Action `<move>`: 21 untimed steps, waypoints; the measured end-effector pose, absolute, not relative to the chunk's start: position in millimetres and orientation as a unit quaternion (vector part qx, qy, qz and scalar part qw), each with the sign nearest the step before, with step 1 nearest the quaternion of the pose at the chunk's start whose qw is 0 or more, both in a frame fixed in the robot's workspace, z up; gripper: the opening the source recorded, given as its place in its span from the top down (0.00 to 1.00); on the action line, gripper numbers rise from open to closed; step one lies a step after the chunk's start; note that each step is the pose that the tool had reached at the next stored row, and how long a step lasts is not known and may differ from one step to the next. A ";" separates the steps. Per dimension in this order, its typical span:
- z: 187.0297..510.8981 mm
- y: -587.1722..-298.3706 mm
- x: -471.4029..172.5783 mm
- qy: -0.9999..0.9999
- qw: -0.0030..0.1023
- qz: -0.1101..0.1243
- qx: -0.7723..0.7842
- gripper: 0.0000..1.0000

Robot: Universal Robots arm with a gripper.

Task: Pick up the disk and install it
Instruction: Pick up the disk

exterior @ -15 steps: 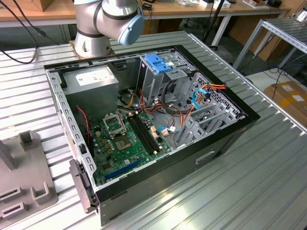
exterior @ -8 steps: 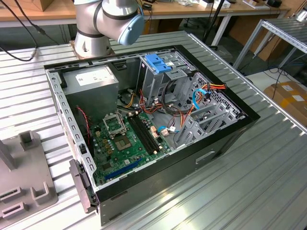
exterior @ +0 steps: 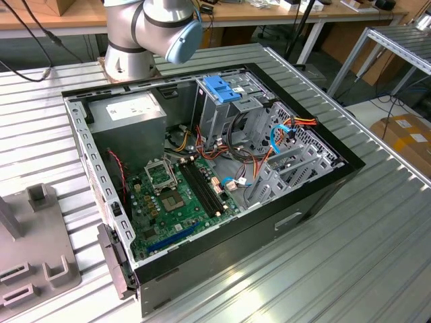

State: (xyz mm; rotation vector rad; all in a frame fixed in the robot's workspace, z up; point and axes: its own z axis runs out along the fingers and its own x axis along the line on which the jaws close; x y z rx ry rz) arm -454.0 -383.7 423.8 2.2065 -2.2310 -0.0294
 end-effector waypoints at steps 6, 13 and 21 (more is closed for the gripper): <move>424.6 -383.7 -454.0 -0.711 0.002 -0.009 0.703 0.64; 424.8 -383.7 -454.0 -0.711 0.002 -0.009 0.703 0.64; 436.2 -383.7 -454.0 -0.711 0.002 -0.009 0.703 0.64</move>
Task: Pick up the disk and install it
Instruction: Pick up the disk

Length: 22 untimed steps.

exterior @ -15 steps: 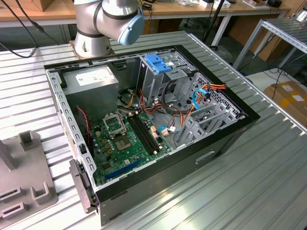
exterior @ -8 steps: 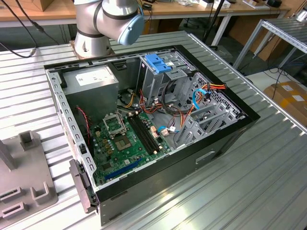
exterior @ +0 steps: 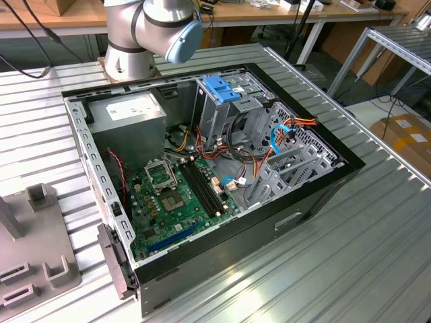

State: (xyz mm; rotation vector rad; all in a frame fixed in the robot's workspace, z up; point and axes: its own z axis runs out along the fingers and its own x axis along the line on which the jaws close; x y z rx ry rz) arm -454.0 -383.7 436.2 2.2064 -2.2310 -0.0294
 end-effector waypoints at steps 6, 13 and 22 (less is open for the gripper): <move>458.7 -383.7 -454.0 -0.711 0.002 -0.009 0.703 0.64; 473.6 -383.7 -454.0 -0.711 0.002 -0.009 0.703 0.64; 499.1 -383.7 -454.0 -0.711 0.002 -0.009 0.703 0.64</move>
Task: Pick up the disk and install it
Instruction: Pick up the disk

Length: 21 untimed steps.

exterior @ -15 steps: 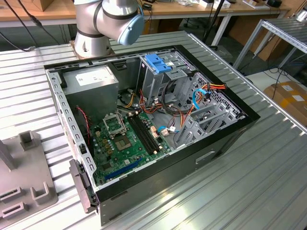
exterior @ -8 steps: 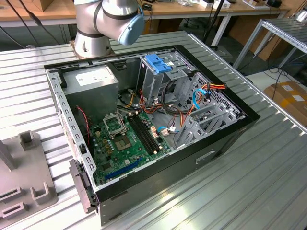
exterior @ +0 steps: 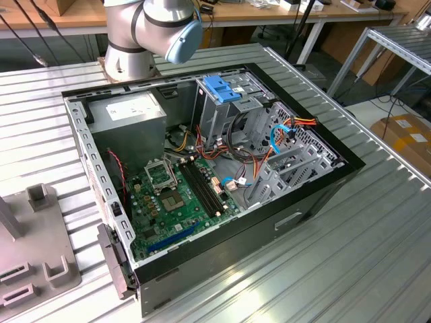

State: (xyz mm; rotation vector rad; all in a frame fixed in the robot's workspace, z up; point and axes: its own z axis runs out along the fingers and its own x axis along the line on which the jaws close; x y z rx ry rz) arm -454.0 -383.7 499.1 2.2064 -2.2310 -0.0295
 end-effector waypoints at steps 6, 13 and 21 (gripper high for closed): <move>500.9 -383.7 -454.0 -0.711 0.002 -0.009 0.703 0.64; 503.0 -383.7 -454.0 -0.711 0.002 -0.009 0.703 0.64; 503.6 -383.7 -454.0 -0.711 0.002 -0.009 0.703 0.64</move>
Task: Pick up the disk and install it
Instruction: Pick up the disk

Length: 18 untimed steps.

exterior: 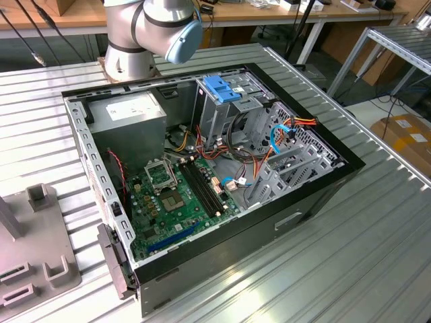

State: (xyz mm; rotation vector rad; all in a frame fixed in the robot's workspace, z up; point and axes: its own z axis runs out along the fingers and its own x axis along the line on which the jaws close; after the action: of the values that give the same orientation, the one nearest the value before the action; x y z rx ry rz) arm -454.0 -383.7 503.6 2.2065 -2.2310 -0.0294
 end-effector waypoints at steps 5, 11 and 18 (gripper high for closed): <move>503.6 -383.7 -451.0 -0.711 0.002 -0.009 0.703 0.64; 503.6 -383.7 -439.5 -0.711 0.002 -0.009 0.703 0.64; 503.6 -383.7 -423.6 -0.711 0.002 -0.009 0.703 0.64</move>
State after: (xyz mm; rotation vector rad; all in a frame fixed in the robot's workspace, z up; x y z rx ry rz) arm -423.6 -383.7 503.6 2.2065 -2.2310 -0.0294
